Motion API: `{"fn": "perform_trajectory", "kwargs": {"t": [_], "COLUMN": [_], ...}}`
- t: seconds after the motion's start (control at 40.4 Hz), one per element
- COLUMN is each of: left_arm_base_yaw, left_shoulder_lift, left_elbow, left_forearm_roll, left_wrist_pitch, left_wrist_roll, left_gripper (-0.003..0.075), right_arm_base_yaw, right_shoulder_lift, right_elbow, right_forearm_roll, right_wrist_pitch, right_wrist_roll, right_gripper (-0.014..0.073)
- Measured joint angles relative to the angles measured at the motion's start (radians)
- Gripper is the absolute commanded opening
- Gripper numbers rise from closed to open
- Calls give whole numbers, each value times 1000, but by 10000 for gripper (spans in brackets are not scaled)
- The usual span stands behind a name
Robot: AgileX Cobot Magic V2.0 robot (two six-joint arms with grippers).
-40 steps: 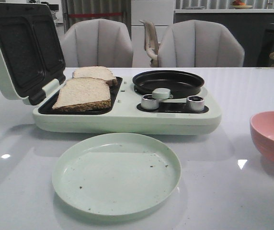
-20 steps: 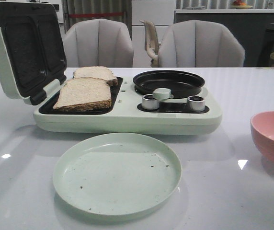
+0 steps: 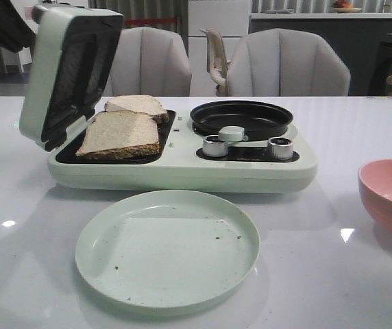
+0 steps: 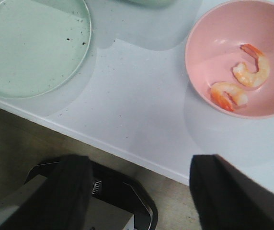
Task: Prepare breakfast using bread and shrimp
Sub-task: 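Push the sandwich maker lid down closed with the left gripper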
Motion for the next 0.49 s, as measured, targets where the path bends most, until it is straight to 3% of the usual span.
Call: {"fn": "perform_trajectory", "kwargs": {"t": [0.247, 0.495], "left_arm_base_yaw": [-112, -286], "left_shoulder_lift": [-118, -299], "left_elbow": [94, 247], "left_forearm_roll": [74, 236], "left_wrist_pitch": [-8, -36], "left_wrist_roll": [24, 25], "left_gripper": [101, 102], "right_arm_base_yaw": [0, 0], "right_shoulder_lift": [0, 0], "right_elbow": [0, 0], "right_forearm_roll": [0, 0], "right_wrist_pitch": [0, 0], "right_wrist_roll": [0, 0], "right_gripper": [538, 538]}}
